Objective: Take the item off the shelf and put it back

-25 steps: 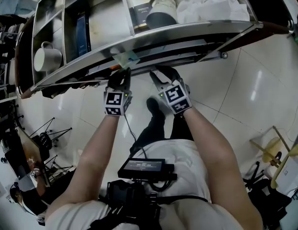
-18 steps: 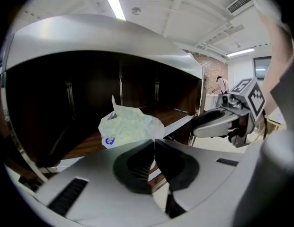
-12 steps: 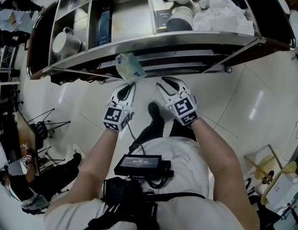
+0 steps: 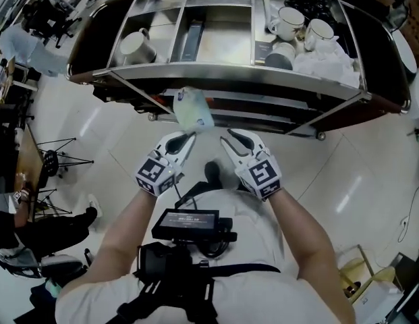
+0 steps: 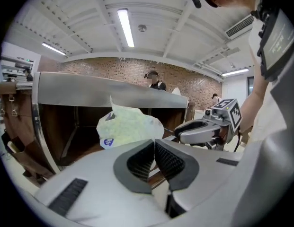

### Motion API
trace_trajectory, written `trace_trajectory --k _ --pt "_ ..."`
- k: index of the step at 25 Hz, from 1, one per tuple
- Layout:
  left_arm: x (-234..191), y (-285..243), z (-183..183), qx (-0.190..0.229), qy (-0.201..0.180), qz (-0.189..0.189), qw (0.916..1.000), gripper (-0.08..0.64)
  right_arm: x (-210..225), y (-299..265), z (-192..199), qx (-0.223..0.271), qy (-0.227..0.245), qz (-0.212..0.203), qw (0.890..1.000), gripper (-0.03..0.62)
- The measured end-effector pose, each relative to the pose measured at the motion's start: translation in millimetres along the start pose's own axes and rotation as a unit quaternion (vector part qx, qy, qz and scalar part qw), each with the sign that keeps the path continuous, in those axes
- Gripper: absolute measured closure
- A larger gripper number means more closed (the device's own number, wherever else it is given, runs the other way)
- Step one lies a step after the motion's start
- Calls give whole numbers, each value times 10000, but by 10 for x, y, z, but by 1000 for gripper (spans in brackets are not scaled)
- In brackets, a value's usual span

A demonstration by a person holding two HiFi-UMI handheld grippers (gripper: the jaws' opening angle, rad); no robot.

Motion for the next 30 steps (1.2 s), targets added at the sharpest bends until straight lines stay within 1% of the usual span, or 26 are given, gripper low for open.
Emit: trace_trajectory --k 2,5,7,12,17,21,25,30 --pt "37 111 -95 40 44 42 10000 543 -118 40 -104 59 70 -146 9999 482" --pt "41 299 -214 158 -65 17 9999 543 -241 100 -274 209 118 -323 9992 482" --pt "30 400 -335 253 -59 -11 9997 543 -288 151 -389 311 102 -408 9986 482" --pt "-104 550 -555 438 152 -90 9989 543 -365 163 -661 645 -108 -623 9959 509" --pt "-228 573 -787 665 103 -130 9976 543 -481 100 -1013 859 66 -910 9921 509" --pt "-261 606 -981 913 240 -152 9954 543 -574 83 -1237 973 162 -1067 9894 509" --pt "-310 703 -1130 1103 218 -237 9934 543 -661 59 -1297 1006 205 -1189 9876 509" --pt "-310 671 -1135 1141 185 -305 9928 543 -650 102 -1264 985 196 -1202 9877 509"
Point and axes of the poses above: the fingertips, and each gripper's own axes: y backward along the fingers, x to its right, z out of its underside, the point moved 3 cm from there along y, backward along the fingers, and after that the axes turned 15 degrees about -y, right-handed, at the moved point
